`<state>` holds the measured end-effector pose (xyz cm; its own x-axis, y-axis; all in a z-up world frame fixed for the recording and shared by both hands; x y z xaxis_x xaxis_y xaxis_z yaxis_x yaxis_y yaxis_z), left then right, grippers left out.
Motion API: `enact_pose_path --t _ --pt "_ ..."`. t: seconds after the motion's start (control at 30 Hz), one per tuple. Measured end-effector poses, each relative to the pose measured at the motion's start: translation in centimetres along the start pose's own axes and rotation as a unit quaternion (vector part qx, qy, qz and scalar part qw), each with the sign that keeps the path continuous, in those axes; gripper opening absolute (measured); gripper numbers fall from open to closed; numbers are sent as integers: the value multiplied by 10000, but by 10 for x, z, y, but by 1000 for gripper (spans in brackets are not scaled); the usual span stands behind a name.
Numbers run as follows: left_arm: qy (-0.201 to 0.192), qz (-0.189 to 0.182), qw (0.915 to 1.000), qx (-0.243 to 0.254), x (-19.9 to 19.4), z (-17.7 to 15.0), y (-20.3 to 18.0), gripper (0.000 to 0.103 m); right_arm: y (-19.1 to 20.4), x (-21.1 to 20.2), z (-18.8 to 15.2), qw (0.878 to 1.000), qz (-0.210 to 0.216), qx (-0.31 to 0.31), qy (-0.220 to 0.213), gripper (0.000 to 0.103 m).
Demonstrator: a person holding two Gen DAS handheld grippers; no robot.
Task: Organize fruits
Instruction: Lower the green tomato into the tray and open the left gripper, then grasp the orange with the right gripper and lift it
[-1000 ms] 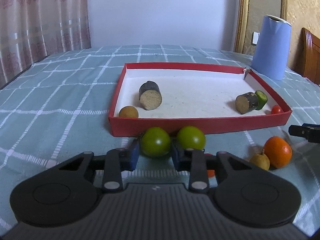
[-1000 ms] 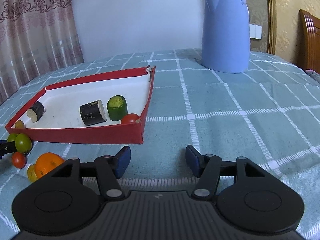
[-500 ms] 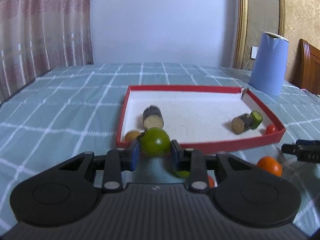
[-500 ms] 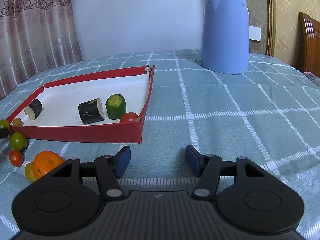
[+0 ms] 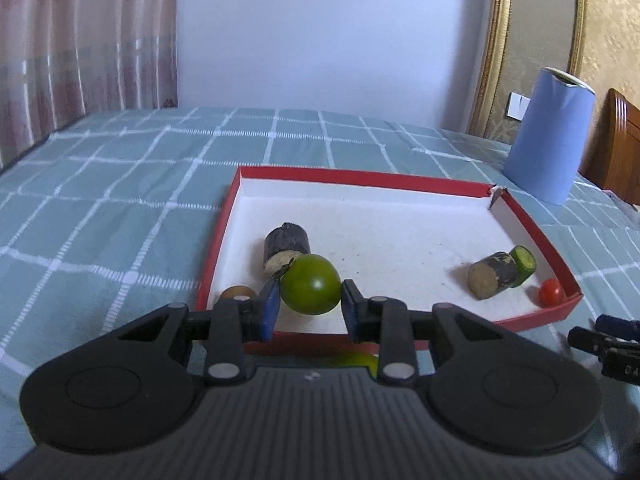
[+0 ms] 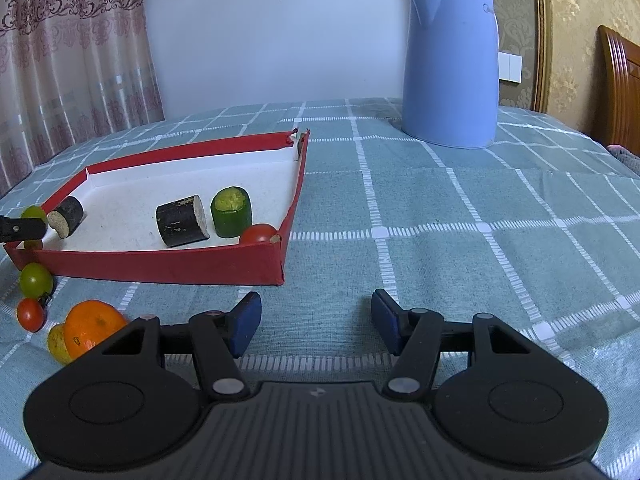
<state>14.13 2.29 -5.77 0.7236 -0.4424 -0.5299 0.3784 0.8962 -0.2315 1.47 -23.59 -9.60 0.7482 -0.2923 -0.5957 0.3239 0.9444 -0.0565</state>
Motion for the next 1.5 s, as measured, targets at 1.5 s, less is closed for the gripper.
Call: enact_pose_path --t 1.5 --pt "53 701 9975 -78 -40 -39 6 45 1 -1 -1 9999 -95 -75 -6 60"
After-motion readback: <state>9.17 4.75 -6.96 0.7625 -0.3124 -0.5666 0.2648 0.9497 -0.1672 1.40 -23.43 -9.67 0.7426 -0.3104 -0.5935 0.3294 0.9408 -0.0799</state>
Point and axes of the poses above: each gripper's, at about its wrist camera, not at the fingertips, and x roughly the way its jaws point, y to its left, z to its top, the point moved 7 cm from there along x, roughly the way its jaws point, and after that the axes turned 14 degrees about -z, right-handed, at the moved point
